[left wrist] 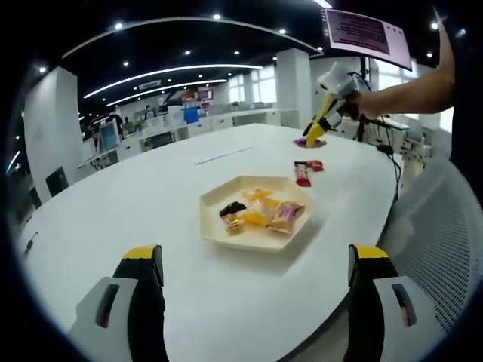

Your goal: Place the target food into the container with the food tongs after gripping and lifting it, then release it inside without dropping or visibly crushing the food.

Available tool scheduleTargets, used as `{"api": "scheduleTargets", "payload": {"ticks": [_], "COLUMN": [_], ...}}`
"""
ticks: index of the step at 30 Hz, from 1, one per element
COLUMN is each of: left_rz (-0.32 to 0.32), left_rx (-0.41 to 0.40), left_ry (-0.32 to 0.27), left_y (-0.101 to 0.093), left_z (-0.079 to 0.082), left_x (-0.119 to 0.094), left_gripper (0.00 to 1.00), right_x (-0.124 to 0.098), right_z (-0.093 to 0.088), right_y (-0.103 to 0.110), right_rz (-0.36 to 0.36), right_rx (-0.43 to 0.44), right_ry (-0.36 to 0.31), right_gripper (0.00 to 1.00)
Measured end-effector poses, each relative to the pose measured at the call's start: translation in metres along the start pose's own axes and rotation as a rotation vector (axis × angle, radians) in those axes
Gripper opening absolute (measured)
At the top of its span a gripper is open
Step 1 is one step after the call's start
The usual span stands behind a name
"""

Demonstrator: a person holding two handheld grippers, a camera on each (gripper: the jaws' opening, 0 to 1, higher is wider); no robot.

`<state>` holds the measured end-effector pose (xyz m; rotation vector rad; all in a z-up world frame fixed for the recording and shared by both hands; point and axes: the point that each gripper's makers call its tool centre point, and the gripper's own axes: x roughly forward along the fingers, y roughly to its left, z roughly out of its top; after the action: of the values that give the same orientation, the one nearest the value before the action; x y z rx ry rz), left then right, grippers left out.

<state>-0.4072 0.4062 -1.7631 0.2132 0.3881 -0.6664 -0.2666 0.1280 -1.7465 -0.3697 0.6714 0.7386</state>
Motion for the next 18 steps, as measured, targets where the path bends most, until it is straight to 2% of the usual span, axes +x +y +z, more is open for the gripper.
{"api": "scheduleTargets", "payload": {"ticks": [5, 18], "left_rz": [-0.002, -0.011], "left_rx": [0.004, 0.010], "left_ry": [0.001, 0.008], "left_y": [0.000, -0.003], "left_z": [0.000, -0.001], "left_x": [0.000, 0.000], "left_gripper": [0.98, 0.98], "right_x": [0.008, 0.036], "right_z": [0.011, 0.056], "right_y": [0.013, 0.065], "right_rz": [0.030, 0.132], "right_rx": [-0.024, -0.136], "right_ry": [-0.004, -0.028], "right_gripper": [0.23, 0.23]}}
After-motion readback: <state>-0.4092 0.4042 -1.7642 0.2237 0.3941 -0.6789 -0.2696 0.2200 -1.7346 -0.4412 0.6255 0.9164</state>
